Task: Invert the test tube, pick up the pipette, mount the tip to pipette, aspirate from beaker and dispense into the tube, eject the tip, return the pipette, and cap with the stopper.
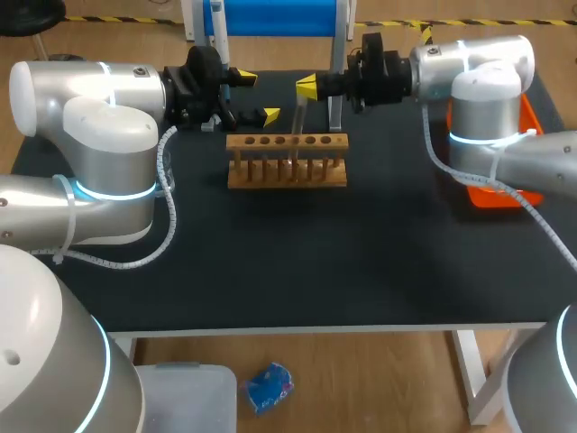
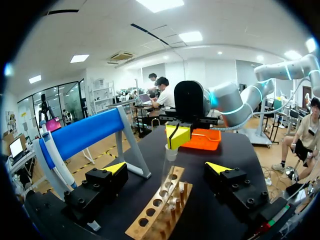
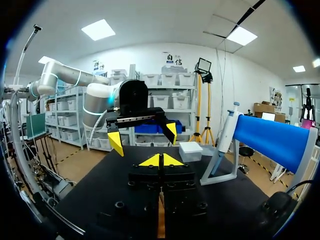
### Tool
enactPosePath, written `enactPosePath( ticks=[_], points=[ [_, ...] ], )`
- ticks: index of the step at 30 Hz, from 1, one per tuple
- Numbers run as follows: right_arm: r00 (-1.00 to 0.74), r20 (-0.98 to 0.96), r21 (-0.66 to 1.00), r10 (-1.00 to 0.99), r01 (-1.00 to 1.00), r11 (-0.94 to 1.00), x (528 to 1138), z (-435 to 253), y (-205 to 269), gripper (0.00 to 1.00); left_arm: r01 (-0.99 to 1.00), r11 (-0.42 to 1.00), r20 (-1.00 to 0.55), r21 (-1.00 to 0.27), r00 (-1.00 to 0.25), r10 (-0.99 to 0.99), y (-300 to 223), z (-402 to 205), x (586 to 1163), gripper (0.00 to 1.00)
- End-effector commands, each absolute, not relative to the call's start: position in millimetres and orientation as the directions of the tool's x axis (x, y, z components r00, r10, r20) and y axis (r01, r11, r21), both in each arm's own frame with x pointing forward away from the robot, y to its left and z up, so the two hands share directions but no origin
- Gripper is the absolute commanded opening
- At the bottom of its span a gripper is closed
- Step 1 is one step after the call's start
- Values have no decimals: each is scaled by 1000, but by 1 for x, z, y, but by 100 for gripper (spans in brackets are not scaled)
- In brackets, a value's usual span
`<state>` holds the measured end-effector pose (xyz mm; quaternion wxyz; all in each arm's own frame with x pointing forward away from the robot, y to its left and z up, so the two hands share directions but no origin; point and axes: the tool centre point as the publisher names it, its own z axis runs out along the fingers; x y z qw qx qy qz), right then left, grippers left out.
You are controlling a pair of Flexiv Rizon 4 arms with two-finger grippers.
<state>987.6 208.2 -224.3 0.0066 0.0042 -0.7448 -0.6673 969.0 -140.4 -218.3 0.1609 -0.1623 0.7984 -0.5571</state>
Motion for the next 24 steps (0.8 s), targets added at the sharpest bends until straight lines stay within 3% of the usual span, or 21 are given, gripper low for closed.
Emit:
enactPosePath(
  ticks=[1,24],
  points=[
    [-1000,11,993,-15,9,116,989,-234,209,0,-77,324,-78,-943,-895,-440,-141,-220,969,100],
    [-1000,22,995,8,23,96,990,-225,207,0,-77,324,-78,-943,-895,-440,-141,-220,969,100]
  ],
)
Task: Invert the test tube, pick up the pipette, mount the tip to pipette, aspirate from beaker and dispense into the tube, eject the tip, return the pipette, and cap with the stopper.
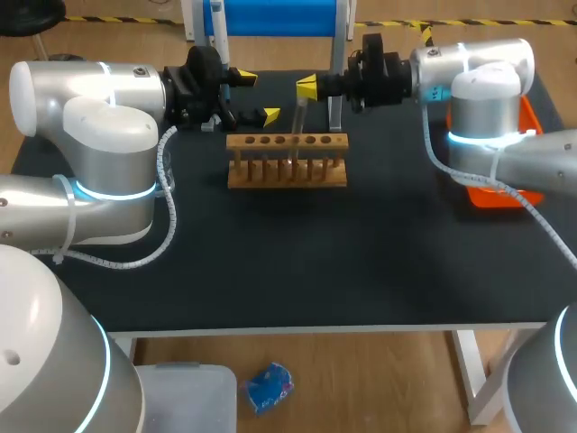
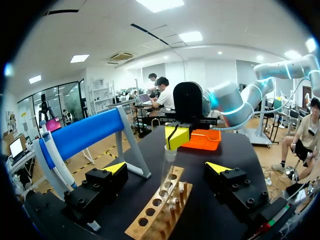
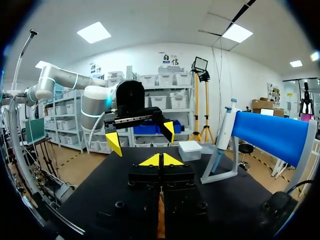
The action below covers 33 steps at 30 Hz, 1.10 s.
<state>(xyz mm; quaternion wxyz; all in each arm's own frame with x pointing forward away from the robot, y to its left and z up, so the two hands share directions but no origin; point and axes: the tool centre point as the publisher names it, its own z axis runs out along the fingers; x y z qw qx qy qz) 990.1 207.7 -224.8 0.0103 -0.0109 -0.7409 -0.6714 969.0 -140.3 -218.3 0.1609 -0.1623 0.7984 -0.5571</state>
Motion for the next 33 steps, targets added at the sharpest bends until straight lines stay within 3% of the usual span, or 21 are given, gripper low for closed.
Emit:
enactPosePath(
  ticks=[1,14,16,18,33],
  points=[
    [-1000,17,995,9,18,97,991,-222,207,0,-77,324,-78,-943,-895,-440,-141,-220,969,100],
    [-998,-61,982,7,-59,179,993,-185,194,0,-77,324,-78,-943,-895,-440,-141,-220,969,100],
    [-997,-74,978,6,-72,198,994,-181,189,35,-77,324,-78,-943,-895,-440,-141,-220,969,100],
    [-996,-86,973,10,-82,216,994,-176,184,100,-77,324,-78,-943,-895,-440,-141,-220,969,100],
    [-989,-145,919,-7,-138,370,982,-174,146,100,-77,324,-78,-943,-895,-440,-141,-220,969,100]
  ],
)
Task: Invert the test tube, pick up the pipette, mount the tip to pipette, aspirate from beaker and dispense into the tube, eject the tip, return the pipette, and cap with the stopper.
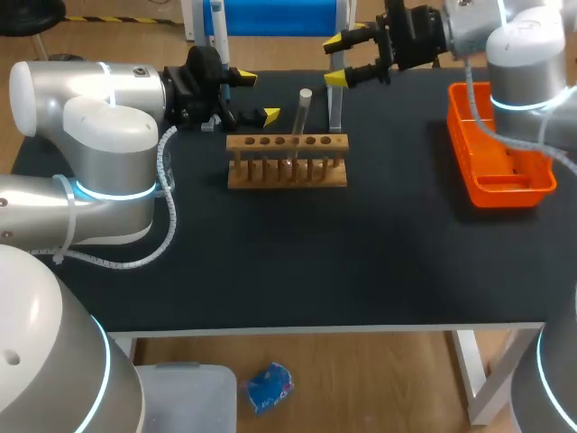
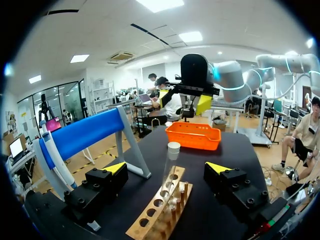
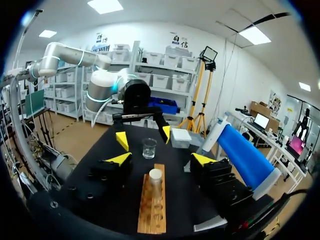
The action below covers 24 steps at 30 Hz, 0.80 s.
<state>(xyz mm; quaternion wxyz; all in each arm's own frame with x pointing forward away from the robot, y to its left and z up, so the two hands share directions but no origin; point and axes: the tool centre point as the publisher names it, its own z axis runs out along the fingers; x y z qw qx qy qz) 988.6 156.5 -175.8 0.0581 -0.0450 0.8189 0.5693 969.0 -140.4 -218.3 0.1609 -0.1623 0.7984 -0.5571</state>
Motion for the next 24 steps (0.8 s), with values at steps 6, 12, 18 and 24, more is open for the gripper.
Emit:
enactPosePath(
  ticks=[6,12,18,24],
  points=[
    [-990,-139,901,-17,-133,413,975,-190,133,100,-77,324,-78,-943,-895,-440,-141,-220,969,100],
    [-994,-109,895,0,-98,436,972,-208,119,100,-77,324,-78,-943,-895,-440,-141,-220,969,100],
    [-994,-110,890,5,-97,445,972,-208,117,100,-77,324,-78,-943,-895,-440,-141,-220,969,100],
    [-994,-110,890,5,-97,445,972,-208,117,100,-77,324,-78,-943,-895,-440,-141,-220,969,100]
  ],
)
